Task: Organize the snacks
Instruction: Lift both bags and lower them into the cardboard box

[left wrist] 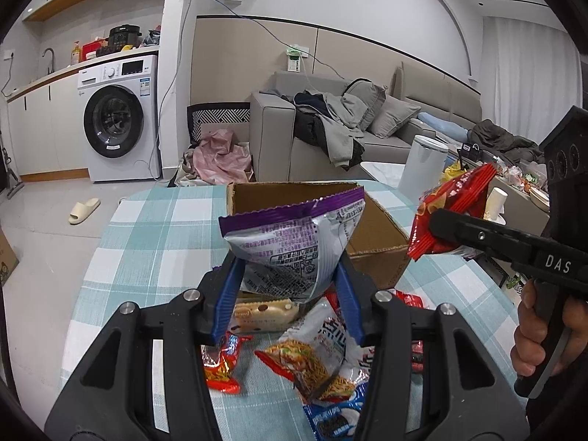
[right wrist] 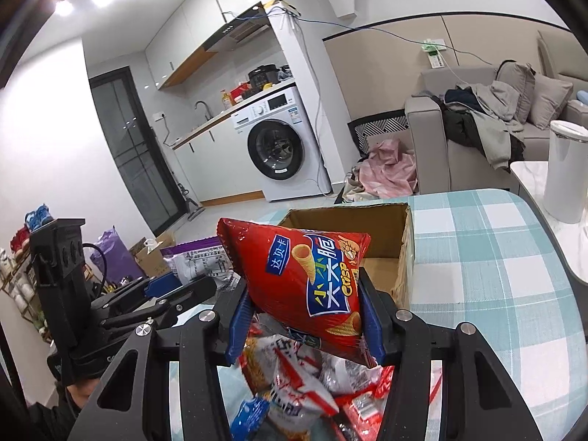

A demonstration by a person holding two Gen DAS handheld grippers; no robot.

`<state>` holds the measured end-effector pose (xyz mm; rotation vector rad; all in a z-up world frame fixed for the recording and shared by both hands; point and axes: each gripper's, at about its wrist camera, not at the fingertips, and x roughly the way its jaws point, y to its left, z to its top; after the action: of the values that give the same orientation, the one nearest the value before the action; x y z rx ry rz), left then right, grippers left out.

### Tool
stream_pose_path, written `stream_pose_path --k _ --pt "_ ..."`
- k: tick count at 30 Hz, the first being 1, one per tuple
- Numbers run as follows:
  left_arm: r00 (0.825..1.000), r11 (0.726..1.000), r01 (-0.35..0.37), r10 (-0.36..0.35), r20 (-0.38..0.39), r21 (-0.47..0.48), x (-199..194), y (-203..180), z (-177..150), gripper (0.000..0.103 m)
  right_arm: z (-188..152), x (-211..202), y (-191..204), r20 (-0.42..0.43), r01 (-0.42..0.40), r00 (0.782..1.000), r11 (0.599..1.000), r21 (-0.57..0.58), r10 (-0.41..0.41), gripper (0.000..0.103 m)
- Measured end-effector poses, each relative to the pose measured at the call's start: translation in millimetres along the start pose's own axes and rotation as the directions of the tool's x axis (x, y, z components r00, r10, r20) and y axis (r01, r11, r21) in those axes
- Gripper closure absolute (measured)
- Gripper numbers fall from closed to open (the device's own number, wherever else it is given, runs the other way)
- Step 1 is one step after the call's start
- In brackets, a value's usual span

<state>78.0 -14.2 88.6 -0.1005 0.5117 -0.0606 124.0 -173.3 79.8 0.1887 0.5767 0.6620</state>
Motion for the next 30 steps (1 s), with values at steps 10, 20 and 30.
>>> stream_pose_path --k 10,20,30 --pt "1.0 1.0 -0.009 0.009 0.0 0.011 27 2 18 0.057 11 29 -11 -0.025 0.038 0.999 0.999 0.022 -0.037 0.051" --pt "1.0 1.0 -0.003 0.003 -0.027 0.014 68 5 25 0.057 16 59 -20 -0.061 0.051 0.997 0.998 0.023 -0.05 0.051" --pt "0.998 1.0 -0.01 0.011 -0.056 0.023 100 6 25 0.057 18 83 -24 -0.088 0.055 0.995 0.998 0.016 -0.053 0.051"
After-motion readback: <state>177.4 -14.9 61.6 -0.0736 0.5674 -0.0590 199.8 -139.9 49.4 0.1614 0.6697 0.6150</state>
